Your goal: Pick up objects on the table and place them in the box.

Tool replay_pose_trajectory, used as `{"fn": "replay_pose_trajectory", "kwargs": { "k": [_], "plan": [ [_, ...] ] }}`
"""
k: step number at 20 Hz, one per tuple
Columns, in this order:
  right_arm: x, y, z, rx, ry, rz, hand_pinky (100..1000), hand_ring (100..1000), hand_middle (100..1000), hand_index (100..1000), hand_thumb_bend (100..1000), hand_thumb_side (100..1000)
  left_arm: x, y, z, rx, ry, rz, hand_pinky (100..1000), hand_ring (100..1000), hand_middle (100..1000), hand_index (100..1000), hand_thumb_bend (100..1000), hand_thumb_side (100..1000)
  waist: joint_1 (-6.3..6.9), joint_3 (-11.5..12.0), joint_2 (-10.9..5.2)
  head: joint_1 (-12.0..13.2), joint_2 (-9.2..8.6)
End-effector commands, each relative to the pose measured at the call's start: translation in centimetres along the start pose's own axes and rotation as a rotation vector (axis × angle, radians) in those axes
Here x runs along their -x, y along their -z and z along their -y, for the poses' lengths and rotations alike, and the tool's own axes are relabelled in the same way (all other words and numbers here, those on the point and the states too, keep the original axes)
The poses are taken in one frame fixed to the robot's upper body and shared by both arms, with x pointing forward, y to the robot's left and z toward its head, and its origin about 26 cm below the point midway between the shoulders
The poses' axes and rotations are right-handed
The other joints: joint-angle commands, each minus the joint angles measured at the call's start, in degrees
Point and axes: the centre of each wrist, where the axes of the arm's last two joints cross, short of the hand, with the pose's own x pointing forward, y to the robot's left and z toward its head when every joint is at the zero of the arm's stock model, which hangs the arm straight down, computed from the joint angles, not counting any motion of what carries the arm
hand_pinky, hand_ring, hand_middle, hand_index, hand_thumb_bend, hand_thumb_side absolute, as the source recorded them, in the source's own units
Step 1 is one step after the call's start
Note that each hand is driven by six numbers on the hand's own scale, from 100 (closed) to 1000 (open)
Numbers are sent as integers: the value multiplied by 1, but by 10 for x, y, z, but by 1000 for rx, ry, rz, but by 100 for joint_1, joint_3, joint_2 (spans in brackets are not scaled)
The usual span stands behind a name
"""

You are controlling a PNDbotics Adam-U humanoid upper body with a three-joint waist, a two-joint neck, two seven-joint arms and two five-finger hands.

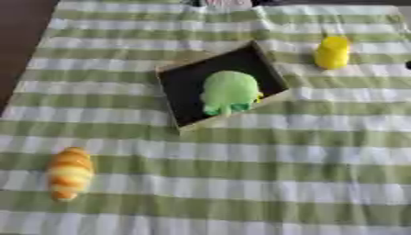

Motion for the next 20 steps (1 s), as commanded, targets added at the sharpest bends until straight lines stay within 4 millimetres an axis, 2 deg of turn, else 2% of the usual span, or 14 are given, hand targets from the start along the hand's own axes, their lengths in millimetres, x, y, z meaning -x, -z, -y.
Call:
{"fn": "replay_pose_trajectory", "kwargs": {
  "k": [1,4,9,13,17,20],
  "plan": [
    [-6,7,5,-29,-31,24,906,762,655,801,100,518,-6,9,0,16,-6,35,738,738,704,809,100,608,5,3,-71,17,-17],
    [-8,8,11,-52,-72,28,911,773,669,808,100,502,-6,8,0,18,-5,34,738,738,704,809,100,609,2,-8,-59,19,-12],
    [-18,14,34,-159,-242,-11,926,805,716,830,100,470,-6,11,0,26,-5,41,738,738,704,809,100,606,-25,-23,-46,31,-25],
    [-33,38,52,-239,-399,-87,932,827,748,848,100,470,-7,11,0,33,-2,42,738,739,704,809,100,603,-57,-17,-83,26,-30],
    [-48,70,59,-303,-525,-166,931,843,773,867,100,460,-7,12,0,42,-2,42,739,739,705,809,100,600,-75,7,-124,-8,-46],
    [-48,89,70,-337,-626,-228,930,853,790,878,100,426,-7,12,1,49,-5,43,739,739,705,809,100,598,-83,34,-134,-47,-60]
  ]
}}
